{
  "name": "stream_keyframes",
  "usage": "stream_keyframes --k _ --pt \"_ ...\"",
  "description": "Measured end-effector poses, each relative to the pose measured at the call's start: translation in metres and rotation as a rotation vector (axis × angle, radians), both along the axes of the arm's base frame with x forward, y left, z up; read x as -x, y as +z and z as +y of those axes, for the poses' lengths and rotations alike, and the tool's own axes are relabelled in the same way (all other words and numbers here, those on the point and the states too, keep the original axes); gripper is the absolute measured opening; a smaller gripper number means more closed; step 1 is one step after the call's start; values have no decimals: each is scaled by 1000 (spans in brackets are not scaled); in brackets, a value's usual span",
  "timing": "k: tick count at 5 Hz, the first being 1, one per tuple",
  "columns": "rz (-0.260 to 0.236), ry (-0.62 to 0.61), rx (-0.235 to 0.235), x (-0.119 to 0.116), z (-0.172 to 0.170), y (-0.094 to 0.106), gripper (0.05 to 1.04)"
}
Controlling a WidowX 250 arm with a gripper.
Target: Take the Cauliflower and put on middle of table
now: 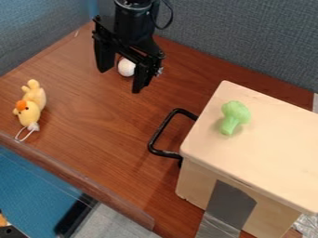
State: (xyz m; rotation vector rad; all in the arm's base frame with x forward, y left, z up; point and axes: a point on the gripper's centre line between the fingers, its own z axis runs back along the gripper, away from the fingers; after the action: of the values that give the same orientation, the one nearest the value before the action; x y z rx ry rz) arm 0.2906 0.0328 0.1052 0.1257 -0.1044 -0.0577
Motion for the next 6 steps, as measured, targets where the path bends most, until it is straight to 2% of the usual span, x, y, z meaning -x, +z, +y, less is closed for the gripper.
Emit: stream_keyframes --k 1,2,3,5,6 --pt "26 4 7 1 -1 -7 1001" --pt "22 -36 40 -1 -22 0 1001" --pt "-48 -60 71 -10 -37 23 1001" --pt "-108 -177 134 -20 -89 42 1001" --pt "-118 -275 146 -21 -127 46 1001"
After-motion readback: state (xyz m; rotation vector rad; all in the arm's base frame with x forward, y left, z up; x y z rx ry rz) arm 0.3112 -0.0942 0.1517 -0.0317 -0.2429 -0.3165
